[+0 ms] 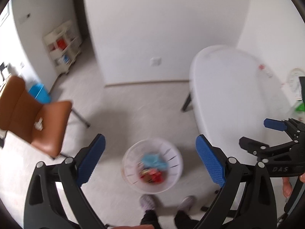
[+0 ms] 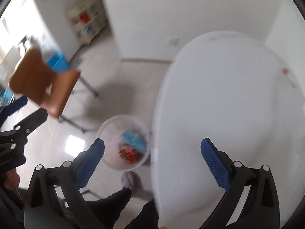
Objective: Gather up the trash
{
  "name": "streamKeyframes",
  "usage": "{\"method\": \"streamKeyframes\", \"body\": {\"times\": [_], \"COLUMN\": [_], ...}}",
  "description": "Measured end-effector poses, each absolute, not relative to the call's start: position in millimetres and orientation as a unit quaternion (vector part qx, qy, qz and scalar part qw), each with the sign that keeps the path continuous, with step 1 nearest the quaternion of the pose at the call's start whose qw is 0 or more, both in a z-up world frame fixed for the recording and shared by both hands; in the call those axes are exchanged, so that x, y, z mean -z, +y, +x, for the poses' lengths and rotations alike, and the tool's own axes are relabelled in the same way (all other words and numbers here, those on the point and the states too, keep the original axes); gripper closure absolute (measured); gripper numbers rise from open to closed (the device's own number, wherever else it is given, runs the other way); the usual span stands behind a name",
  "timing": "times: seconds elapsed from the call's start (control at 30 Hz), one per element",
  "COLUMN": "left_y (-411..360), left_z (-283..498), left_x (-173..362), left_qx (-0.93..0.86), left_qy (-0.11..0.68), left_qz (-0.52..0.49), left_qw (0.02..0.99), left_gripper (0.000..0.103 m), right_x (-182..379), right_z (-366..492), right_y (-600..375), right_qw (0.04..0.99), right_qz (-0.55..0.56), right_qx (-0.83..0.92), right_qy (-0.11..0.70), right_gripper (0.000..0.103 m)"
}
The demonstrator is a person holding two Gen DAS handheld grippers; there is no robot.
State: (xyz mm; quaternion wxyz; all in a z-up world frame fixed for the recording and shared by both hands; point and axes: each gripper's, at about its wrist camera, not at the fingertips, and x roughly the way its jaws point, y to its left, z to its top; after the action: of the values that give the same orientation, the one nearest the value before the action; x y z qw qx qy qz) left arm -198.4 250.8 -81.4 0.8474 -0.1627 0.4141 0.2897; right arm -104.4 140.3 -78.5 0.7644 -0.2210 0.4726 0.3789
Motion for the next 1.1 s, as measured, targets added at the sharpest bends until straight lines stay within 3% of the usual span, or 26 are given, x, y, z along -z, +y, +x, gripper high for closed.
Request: {"method": "streamKeyframes", "body": {"times": [0.2, 0.53, 0.77, 1.1], "left_y": [171.7, 72.8, 70.4, 99.5], "left_z": [-142.0, -89.4, -96.0, -129.7], "left_x": [36.4, 20.5, -6.6, -72.2], "left_qx": [-0.232, -0.189, -0.233, -0.347], "left_qy": [0.393, 0.403, 0.384, 0.338], "left_qz": [-0.133, -0.103, -0.111, -0.103], "left_qw": [0.88, 0.89, 0.887, 0.869], "left_gripper": [0.007, 0.007, 0.007, 0.007], "right_x": [24.6, 28.3, 3.5, -72.9], "right_z": [-75.6, -41.4, -38.6, -55.5], "right_y": [36.7, -69.5, -82.9, -61.2], "right_qw": [0.824, 0.849, 0.855, 0.873], "right_qz": [-0.181, -0.124, -0.11, -0.095], "right_qx": [-0.309, -0.257, -0.301, -0.372], "right_qy": [0.439, 0.444, 0.409, 0.301], "right_gripper": [0.003, 0.003, 0.003, 0.003]}}
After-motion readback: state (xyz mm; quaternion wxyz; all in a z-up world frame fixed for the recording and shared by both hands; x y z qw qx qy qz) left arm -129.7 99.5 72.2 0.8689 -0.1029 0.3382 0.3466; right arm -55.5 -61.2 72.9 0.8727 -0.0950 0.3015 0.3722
